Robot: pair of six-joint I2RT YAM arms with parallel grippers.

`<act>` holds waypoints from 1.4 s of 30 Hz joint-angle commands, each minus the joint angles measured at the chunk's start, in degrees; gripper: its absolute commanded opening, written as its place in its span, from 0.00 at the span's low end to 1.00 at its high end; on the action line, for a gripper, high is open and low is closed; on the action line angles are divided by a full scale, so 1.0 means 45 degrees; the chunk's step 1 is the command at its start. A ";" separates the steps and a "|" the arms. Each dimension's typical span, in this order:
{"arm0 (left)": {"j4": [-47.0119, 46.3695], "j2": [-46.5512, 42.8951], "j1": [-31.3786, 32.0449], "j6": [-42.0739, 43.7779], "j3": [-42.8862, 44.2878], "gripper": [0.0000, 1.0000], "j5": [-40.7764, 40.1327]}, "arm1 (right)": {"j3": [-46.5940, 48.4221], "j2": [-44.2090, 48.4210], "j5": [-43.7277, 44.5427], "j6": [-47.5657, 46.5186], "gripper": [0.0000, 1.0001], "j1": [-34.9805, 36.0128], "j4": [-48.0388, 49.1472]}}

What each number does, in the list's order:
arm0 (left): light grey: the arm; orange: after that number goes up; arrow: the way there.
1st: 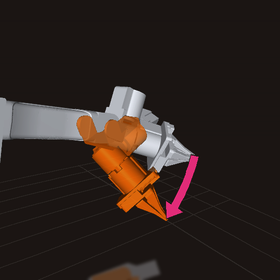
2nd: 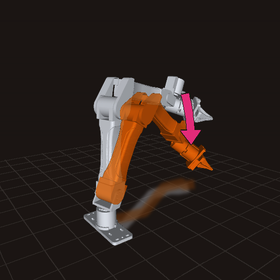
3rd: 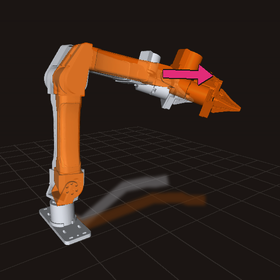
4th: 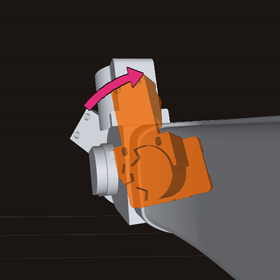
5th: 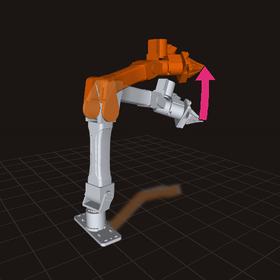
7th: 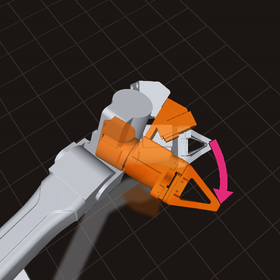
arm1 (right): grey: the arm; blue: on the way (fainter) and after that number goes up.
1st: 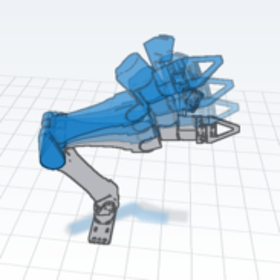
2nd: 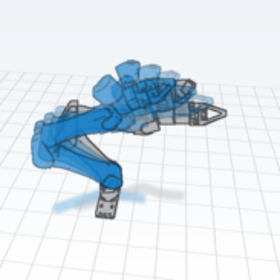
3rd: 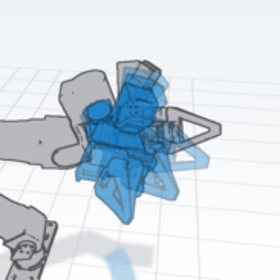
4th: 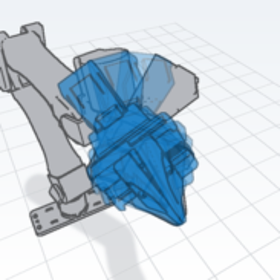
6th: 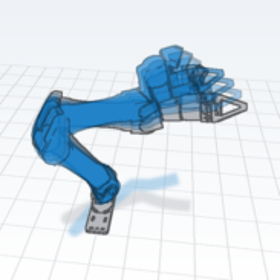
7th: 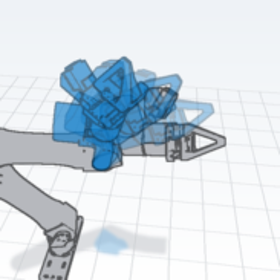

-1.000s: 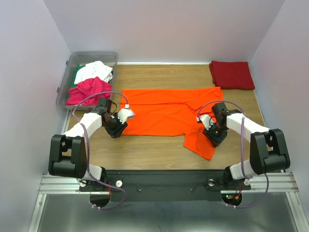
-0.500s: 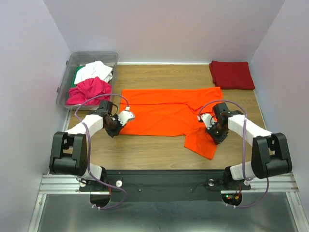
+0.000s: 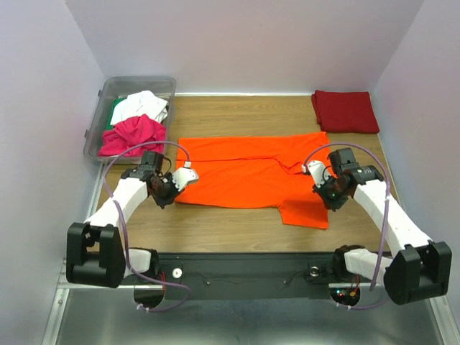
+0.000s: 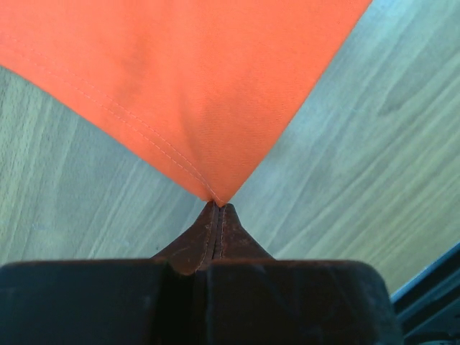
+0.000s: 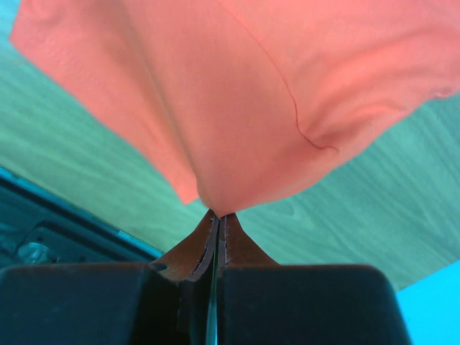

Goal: Fold and stack the t-shirts
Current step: Fold the tshirt

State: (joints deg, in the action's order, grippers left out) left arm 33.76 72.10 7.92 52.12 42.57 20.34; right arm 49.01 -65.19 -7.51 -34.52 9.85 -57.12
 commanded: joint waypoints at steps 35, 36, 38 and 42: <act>-0.1661 0.5559 -0.0745 -0.2383 0.6478 0.00 -0.0476 | 0.8385 -0.8520 -0.0011 -0.0434 0.01 -0.1505 0.1325; -0.1720 0.5909 -0.0745 -0.2402 0.6498 0.00 -0.0515 | 0.8269 -0.8831 0.0124 -0.0318 0.00 -0.1524 0.1636; -0.1876 0.6185 -0.0745 -0.2441 0.6517 0.00 -0.0632 | 0.8249 -0.9087 0.0320 -0.0161 0.01 -0.1524 0.1911; -0.2150 0.6518 -0.0745 -0.2694 0.6653 0.23 -0.0672 | 0.8463 -0.9537 0.0555 0.0540 0.09 -0.1660 0.2225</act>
State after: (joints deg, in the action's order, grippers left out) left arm 25.91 101.93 4.78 41.56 69.47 17.91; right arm 84.40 -107.92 -6.22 -35.48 3.33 -50.96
